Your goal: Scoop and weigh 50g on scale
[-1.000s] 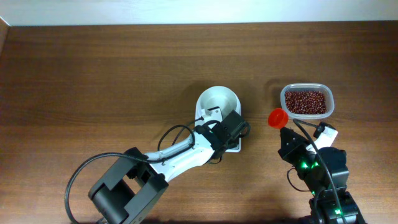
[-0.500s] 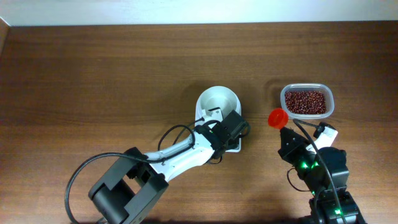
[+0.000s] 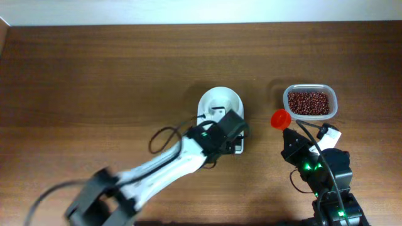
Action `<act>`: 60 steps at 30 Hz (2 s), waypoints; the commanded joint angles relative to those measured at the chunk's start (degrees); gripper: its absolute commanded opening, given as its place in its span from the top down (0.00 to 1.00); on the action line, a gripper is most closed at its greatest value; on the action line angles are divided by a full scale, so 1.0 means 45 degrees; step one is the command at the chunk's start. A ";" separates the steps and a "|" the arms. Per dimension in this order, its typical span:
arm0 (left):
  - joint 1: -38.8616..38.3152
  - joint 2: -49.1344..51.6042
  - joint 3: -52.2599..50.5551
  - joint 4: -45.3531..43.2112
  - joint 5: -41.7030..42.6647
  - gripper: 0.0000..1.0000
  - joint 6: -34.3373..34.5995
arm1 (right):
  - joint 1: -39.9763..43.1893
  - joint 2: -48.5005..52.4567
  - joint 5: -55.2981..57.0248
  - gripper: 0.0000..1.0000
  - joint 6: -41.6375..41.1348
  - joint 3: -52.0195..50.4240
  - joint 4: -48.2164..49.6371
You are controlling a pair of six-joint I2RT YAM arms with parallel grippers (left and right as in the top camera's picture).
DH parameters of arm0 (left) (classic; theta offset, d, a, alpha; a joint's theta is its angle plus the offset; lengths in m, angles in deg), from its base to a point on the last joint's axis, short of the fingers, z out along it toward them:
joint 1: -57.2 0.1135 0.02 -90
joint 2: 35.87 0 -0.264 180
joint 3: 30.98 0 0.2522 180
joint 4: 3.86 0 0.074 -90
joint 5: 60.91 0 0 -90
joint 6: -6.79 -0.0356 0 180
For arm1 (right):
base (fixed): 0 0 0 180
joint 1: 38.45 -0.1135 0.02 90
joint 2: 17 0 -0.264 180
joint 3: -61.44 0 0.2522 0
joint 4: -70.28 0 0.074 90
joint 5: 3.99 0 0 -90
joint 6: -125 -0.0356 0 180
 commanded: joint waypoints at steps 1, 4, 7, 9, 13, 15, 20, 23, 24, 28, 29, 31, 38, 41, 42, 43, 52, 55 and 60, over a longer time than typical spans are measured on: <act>0.0010 -0.3259 0.0117 0.1977 -0.0661 0.72 -0.4828 | 0.0102 -0.0024 0.0151 0.96 0.0151 0.0039 0.0039; 0.0010 -0.4250 0.0117 0.3871 -0.2506 0.01 -0.5338 | 0.0102 -0.0024 0.0151 0.96 0.0151 0.0039 0.0039; 0.0112 -0.4240 0.0107 0.4459 -0.2195 0.01 -0.6169 | 0.0102 -0.0024 0.0146 0.96 0.0146 0.0039 0.0039; 0.0787 -0.4279 0.0151 0.4425 -0.0840 0.01 -0.8286 | 0.0102 -0.0024 0.0146 0.96 0.0146 0.0039 0.0039; 0.3473 -0.4920 0.1141 0.5348 0.4498 0.01 -1.4775 | 0.0102 -0.0024 0.0121 0.96 0.0146 0.0039 0.0034; 0.3954 -0.5260 0.1647 0.6115 0.4464 0.01 -1.5693 | 0.0102 -0.0024 0.0097 0.96 0.0146 0.0039 0.0034; 0.4046 -0.5455 0.1642 0.6135 0.3313 0.01 -1.5698 | 0.0097 -0.0024 0.0049 0.96 0.0146 0.0039 0.0034; 0.4046 -0.5459 0.1647 0.6130 0.1957 0.01 -1.5698 | 0.0102 -0.0024 0.0053 0.96 0.0146 0.0039 0.0019; 0.4046 -0.5459 0.1647 0.6135 0.1933 0.01 -1.5698 | 0.0097 -0.0024 0.0053 0.96 0.0146 0.0039 0.0024; 0.4051 -0.5459 0.1729 0.6164 0.1987 0.01 -1.5732 | 0.0097 -0.0024 0.0049 0.96 0.0146 0.0039 -0.0019; 0.4211 -0.5459 0.2059 0.6528 0.2866 0.01 -1.6689 | 0.0102 -0.0024 0.0053 0.96 0.0146 0.0039 -0.0146; 0.4881 -0.5459 0.3211 0.7878 0.3662 0.01 -1.7874 | 0.0102 -0.0024 0.0053 0.96 0.0146 0.0039 -0.0219; 0.6936 -0.5459 0.4104 0.8811 0.6431 0.01 -1.9200 | 0.0102 -0.0024 -0.0364 0.96 0.0155 0.0039 -0.0219; 0.6941 -0.5455 0.4104 0.8811 0.6421 0.01 -1.9205 | 0.0102 -0.0029 -0.2137 0.96 0.0146 0.0044 -0.0515; 0.6941 -0.5455 0.4104 0.8811 0.6377 0.01 -1.9205 | 0.0102 -0.0029 -0.2875 0.96 0.0146 0.0044 -0.0651; 0.6941 -0.5455 0.4104 0.8816 0.6377 0.01 -1.9205 | 0.0102 -0.0029 -0.3361 0.96 0.0155 0.0044 -0.0631; 0.6941 -0.5455 0.4104 0.8820 0.6373 0.01 -1.9205 | 0.0102 -0.0029 -0.3526 0.96 0.0860 0.0044 -0.0486; 0.6941 -0.5455 0.4104 0.8825 0.6373 0.01 -1.9205 | 0.0102 -0.0029 -0.3526 0.96 0.0860 0.0044 -0.0491; 0.6955 -0.5455 0.3939 0.9491 0.5843 0.02 -2.0769 | 0.0102 -0.0029 -0.3531 0.96 0.0860 0.0044 -0.0495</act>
